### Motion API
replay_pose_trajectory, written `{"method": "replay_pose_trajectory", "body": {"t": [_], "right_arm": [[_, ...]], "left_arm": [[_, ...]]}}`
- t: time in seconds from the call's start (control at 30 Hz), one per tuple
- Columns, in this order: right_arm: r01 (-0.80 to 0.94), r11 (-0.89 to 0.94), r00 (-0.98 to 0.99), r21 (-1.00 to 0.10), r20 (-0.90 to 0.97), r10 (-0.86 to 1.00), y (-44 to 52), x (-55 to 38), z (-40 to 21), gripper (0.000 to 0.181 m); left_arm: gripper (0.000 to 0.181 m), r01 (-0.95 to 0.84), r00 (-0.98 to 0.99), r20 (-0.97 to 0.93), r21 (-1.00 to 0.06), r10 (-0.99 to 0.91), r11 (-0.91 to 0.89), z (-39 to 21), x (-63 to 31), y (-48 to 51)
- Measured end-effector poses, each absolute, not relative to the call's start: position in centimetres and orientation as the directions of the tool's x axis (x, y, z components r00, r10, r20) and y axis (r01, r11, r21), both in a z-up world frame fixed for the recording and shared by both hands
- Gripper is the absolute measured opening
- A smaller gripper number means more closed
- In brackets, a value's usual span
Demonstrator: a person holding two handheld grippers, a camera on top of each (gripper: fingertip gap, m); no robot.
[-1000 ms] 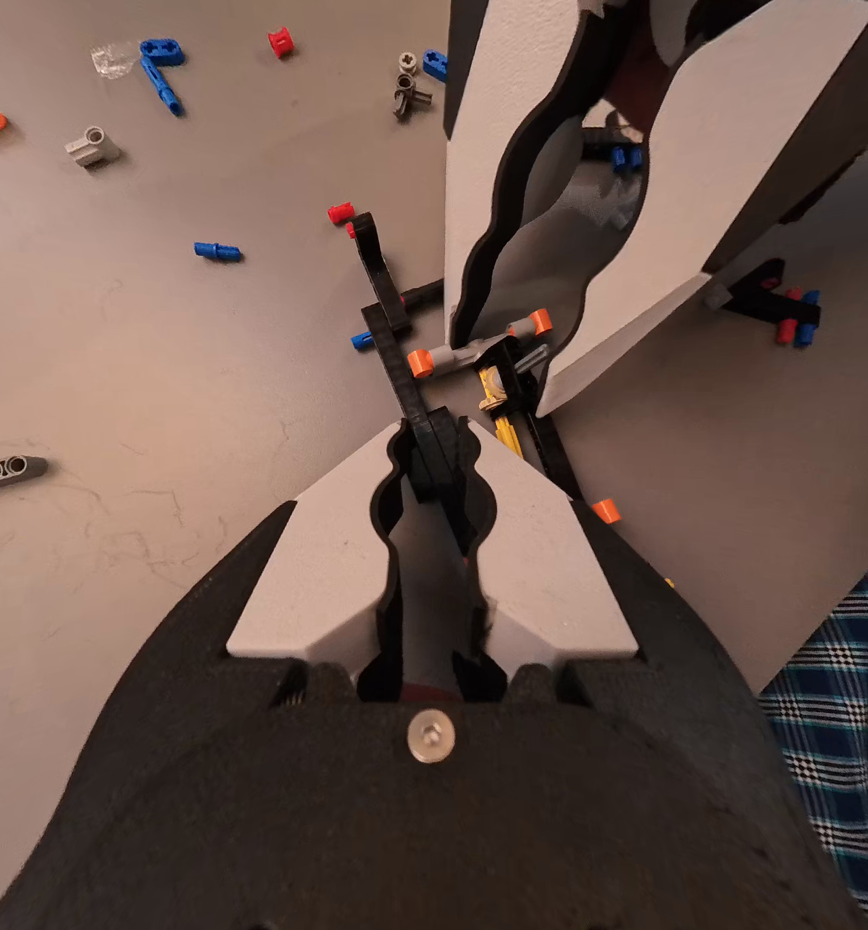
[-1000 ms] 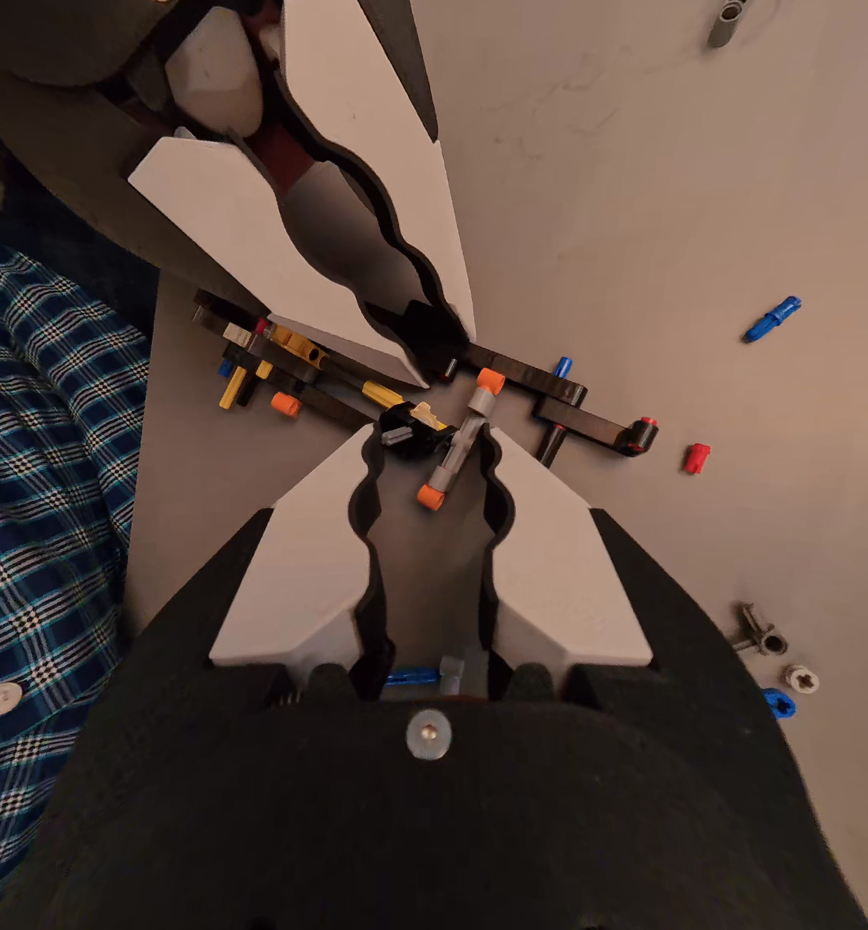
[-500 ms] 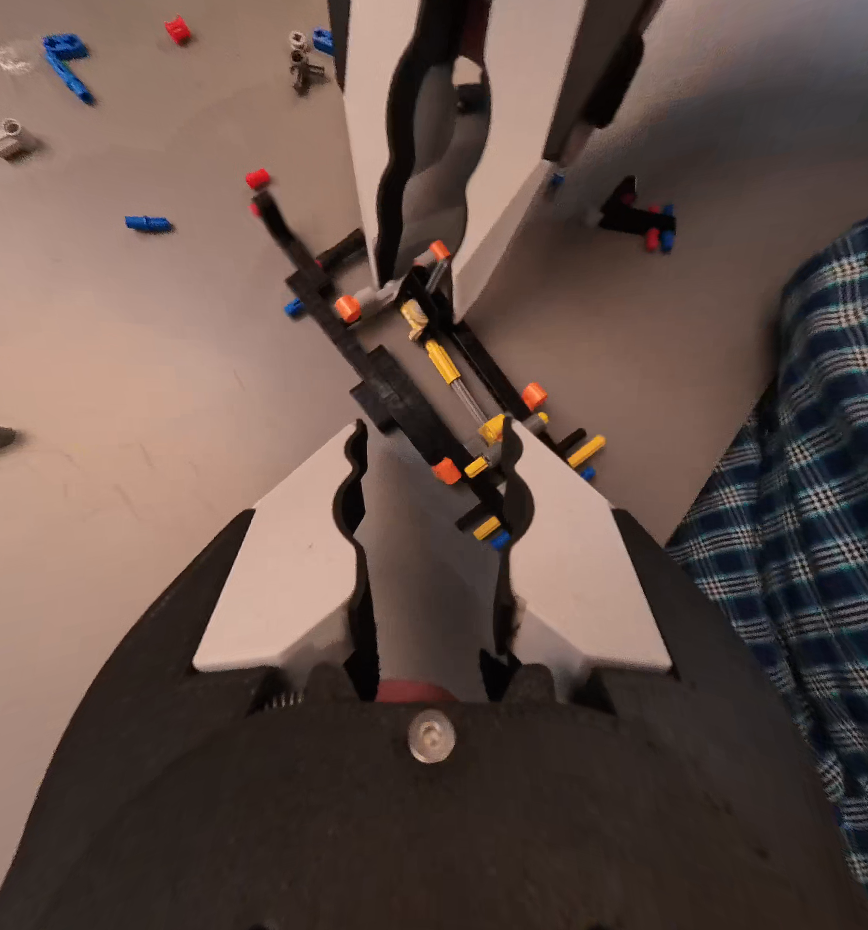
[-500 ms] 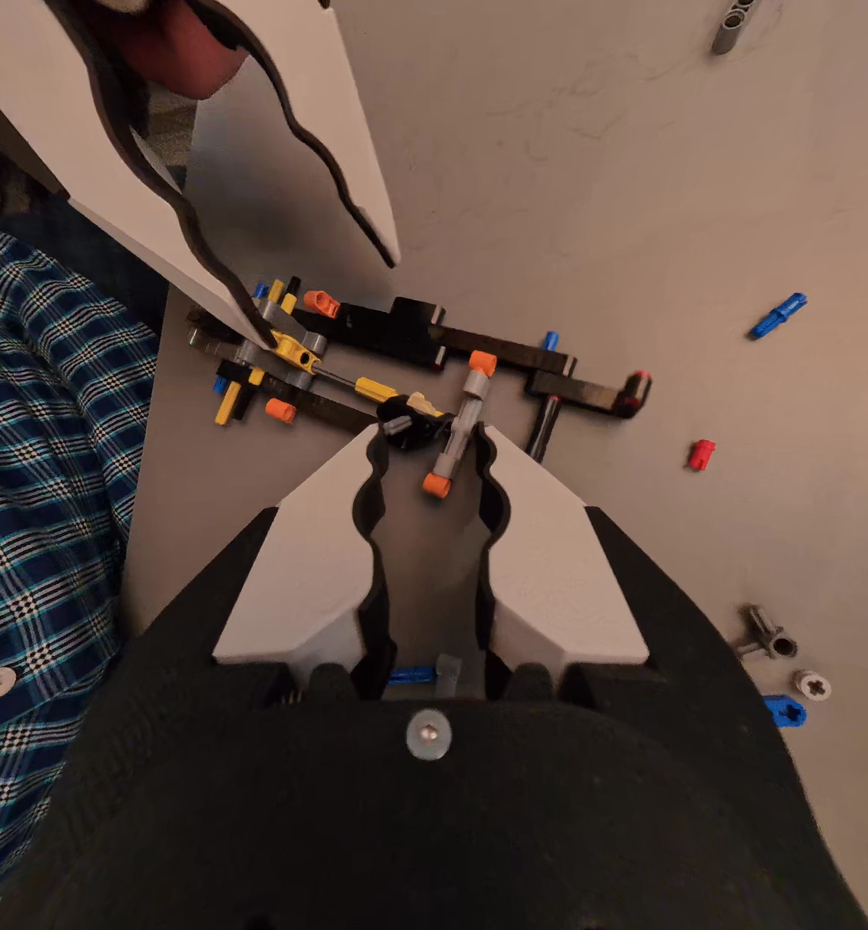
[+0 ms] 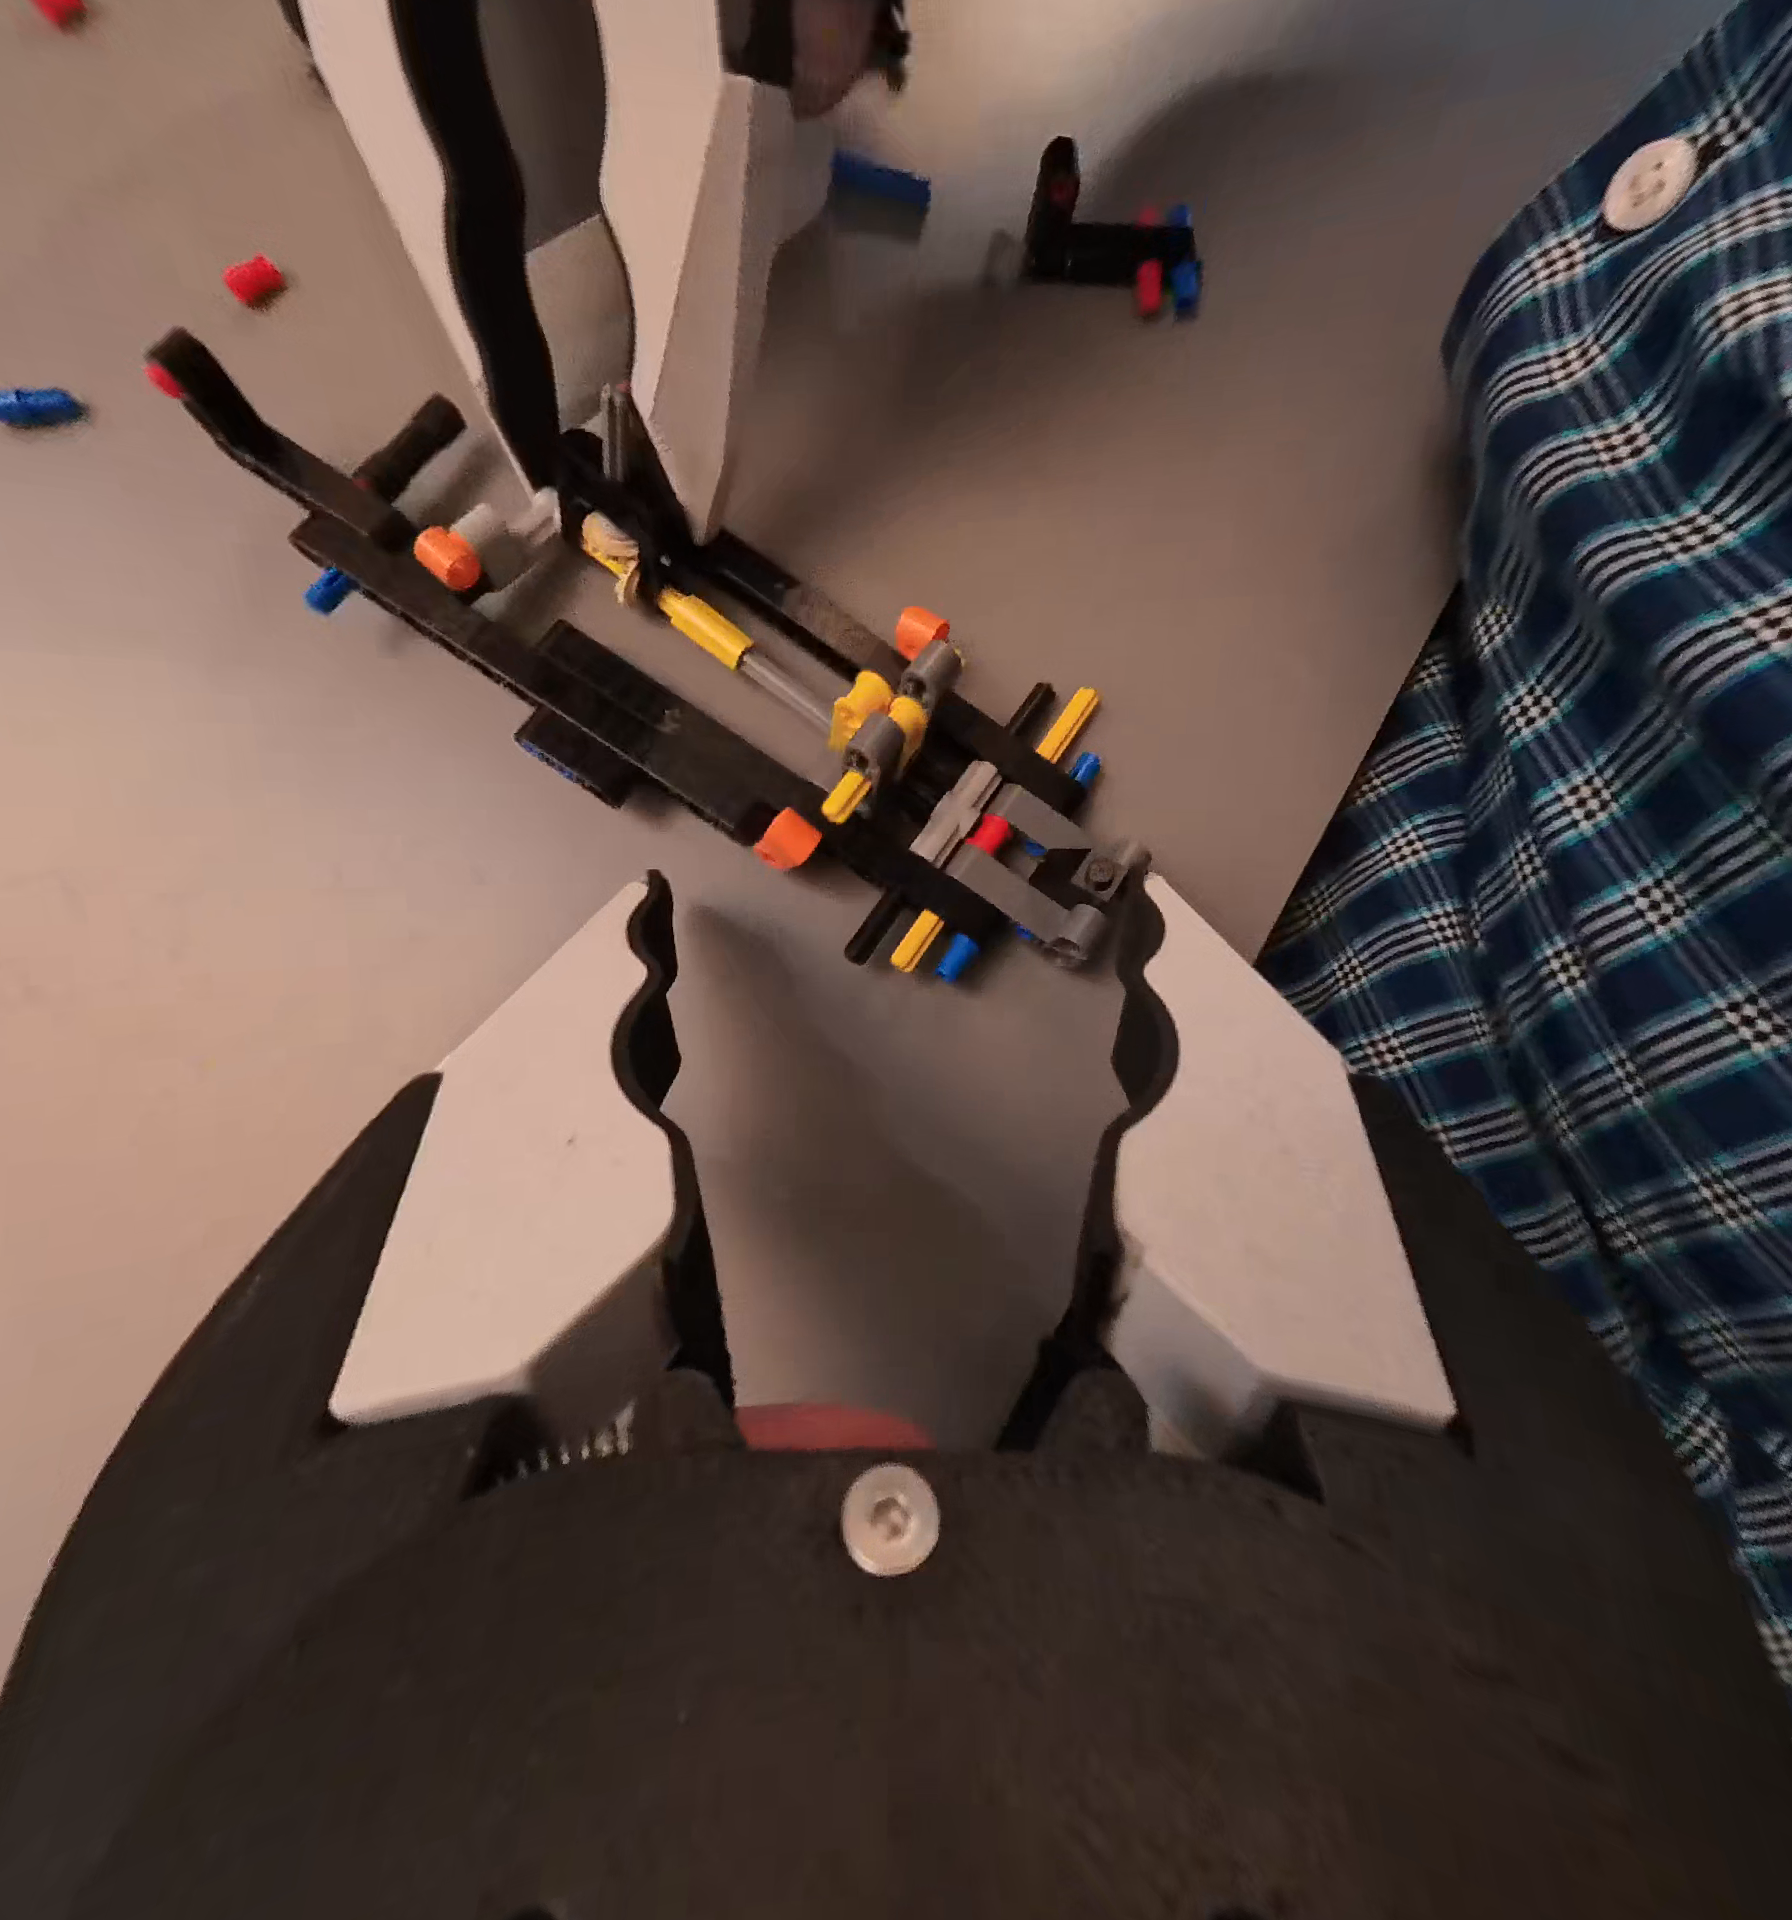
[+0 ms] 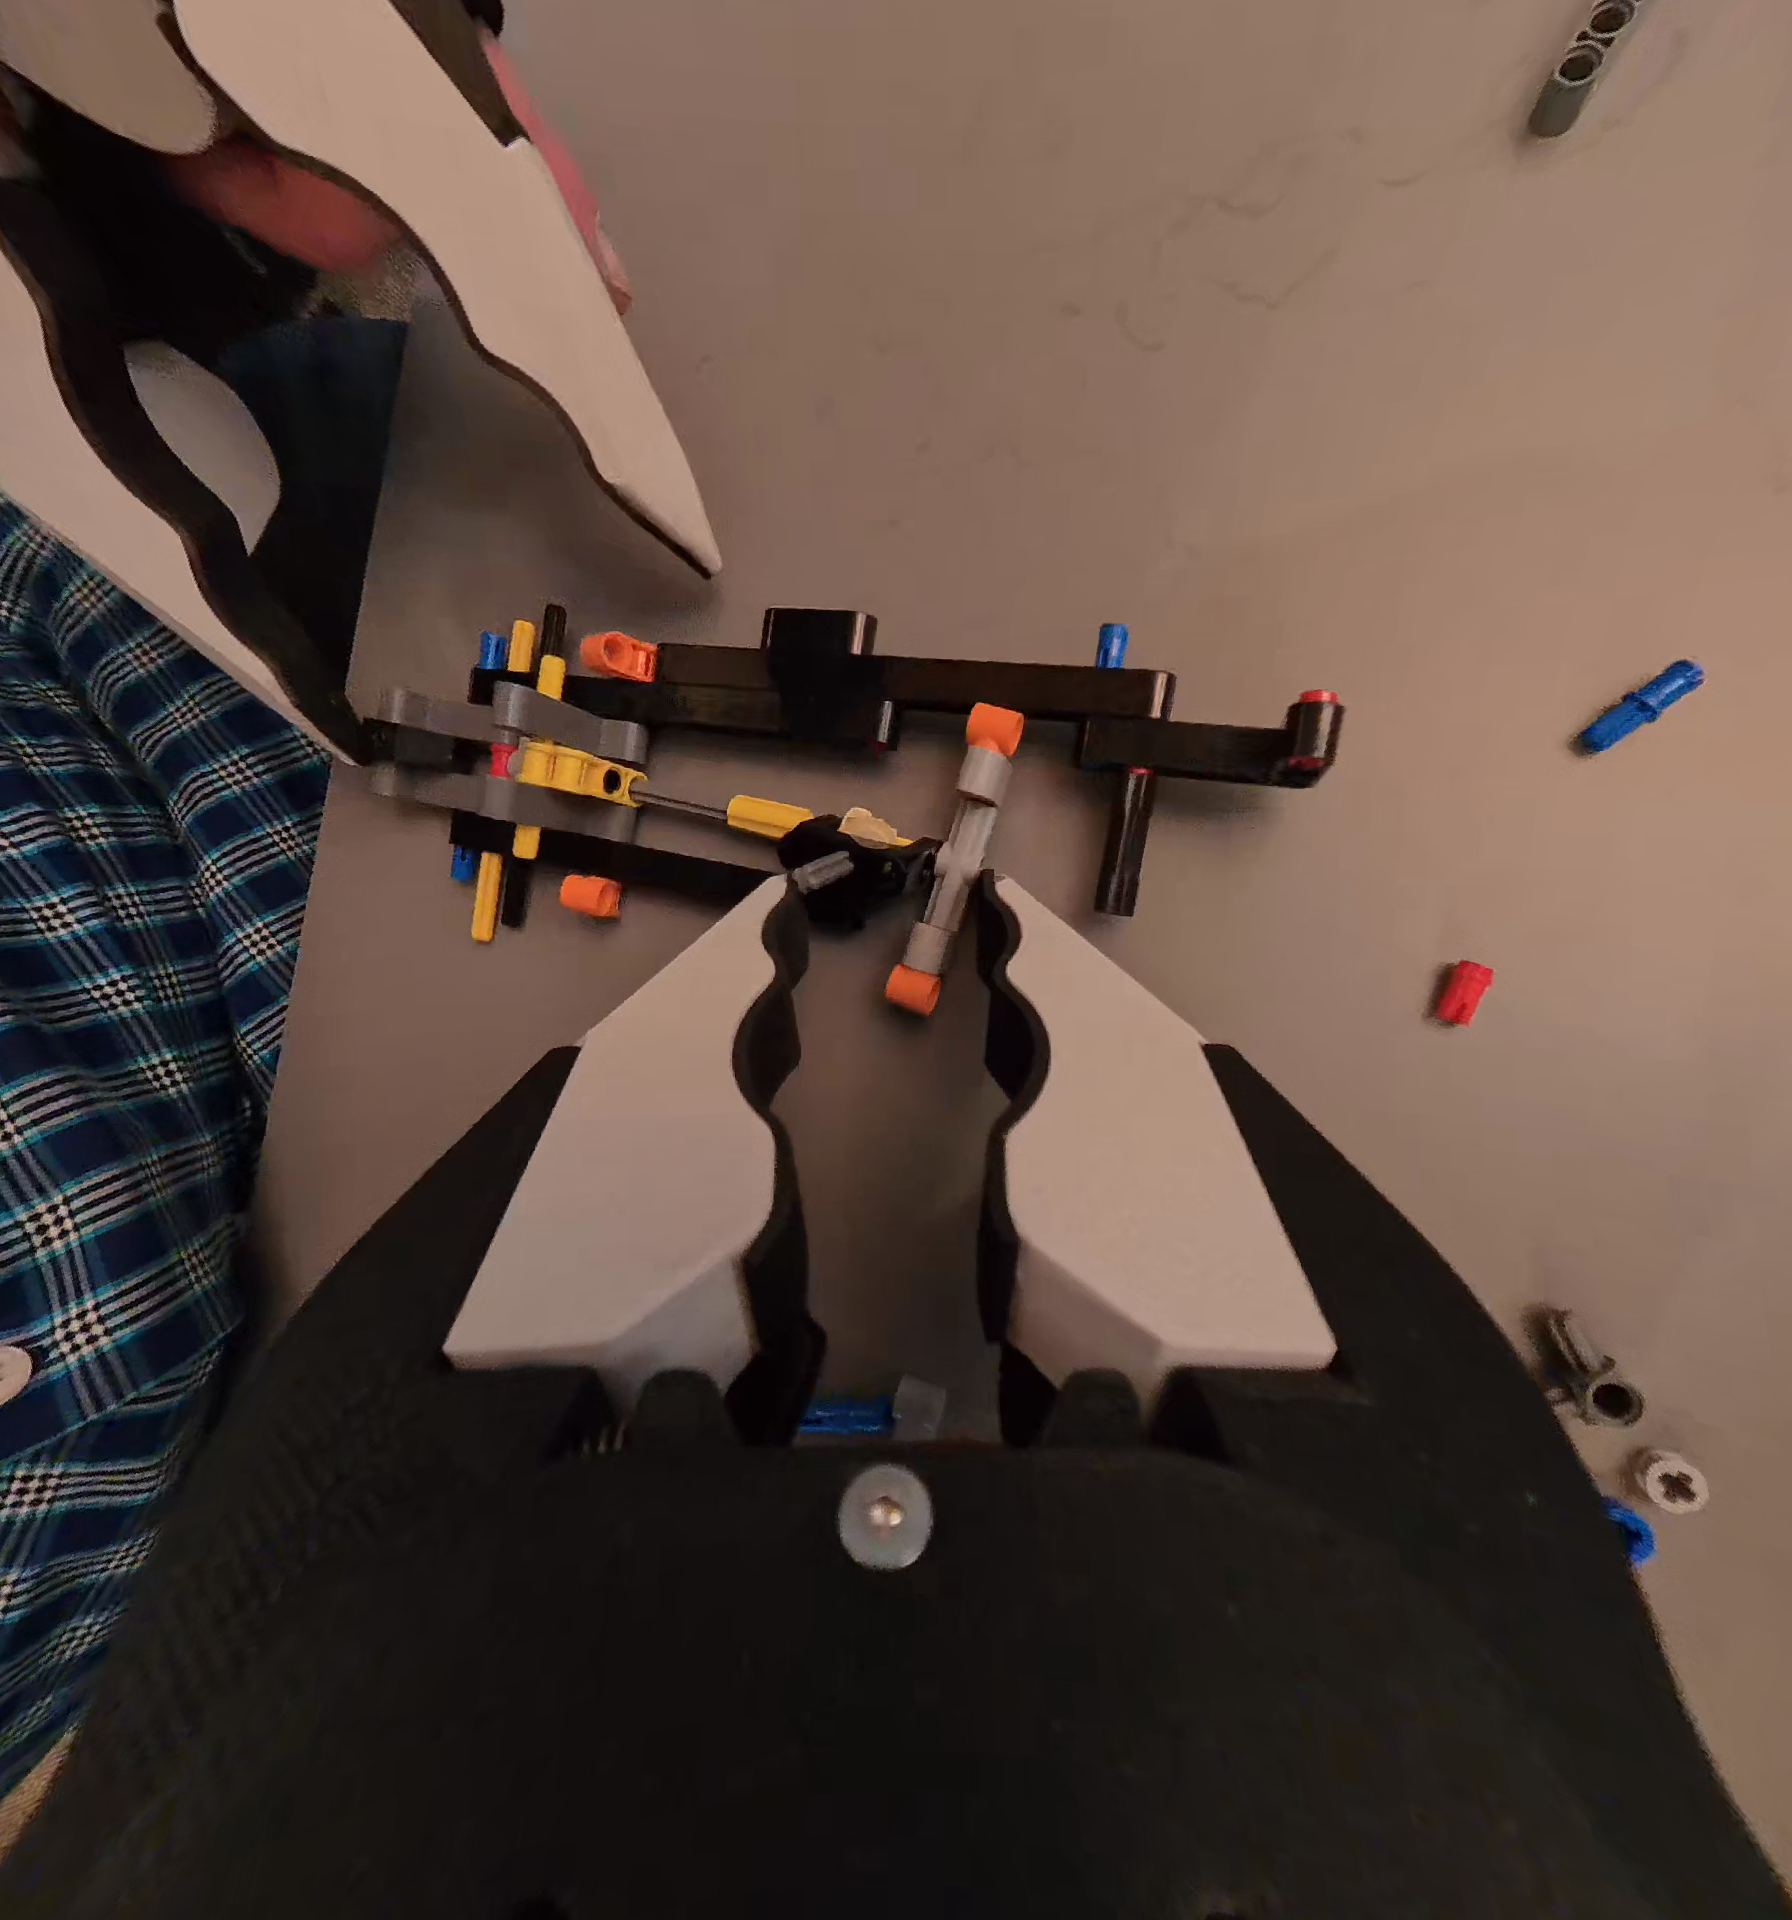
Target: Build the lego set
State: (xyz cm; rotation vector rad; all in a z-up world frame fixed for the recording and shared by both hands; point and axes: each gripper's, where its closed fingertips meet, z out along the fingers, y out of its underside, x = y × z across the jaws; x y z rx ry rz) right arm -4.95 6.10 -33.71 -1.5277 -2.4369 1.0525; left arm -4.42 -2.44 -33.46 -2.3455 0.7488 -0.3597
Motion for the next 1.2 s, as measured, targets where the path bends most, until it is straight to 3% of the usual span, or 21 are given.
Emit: {"method": "replay_pose_trajectory", "body": {"t": [0.4,1.03,1.07,1.13,1.2], "right_arm": [[0.756,0.307,-0.530,-0.578,-0.266,0.805,5.8,-5.7,-33.8,0.025],[0.716,0.405,-0.577,-0.569,-0.156,0.802,5.5,-5.9,-34.0,0.027],[0.713,0.408,-0.582,-0.571,-0.156,0.798,5.5,-5.9,-34.0,0.027],[0.708,0.403,-0.598,-0.580,-0.189,0.779,4.7,-5.5,-33.9,0.023],[0.703,0.403,-0.596,-0.585,-0.177,0.783,4.7,-5.6,-34.0,0.023]], "left_arm": [[0.094,-0.372,0.777,0.146,-0.678,-0.612,-0.634,-33.8,-3.5,-1.8],[0.091,-0.319,0.798,0.158,-0.709,-0.582,-0.629,-33.5,-3.5,-1.6],[0.089,-0.310,0.800,0.164,-0.711,-0.578,-0.631,-33.4,-3.5,-1.5],[0.047,-0.300,0.825,0.144,-0.708,-0.546,-0.640,-33.5,-4.7,-1.2],[0.051,-0.292,0.825,0.155,-0.707,-0.543,-0.644,-33.5,-4.7,-1.4]]}}
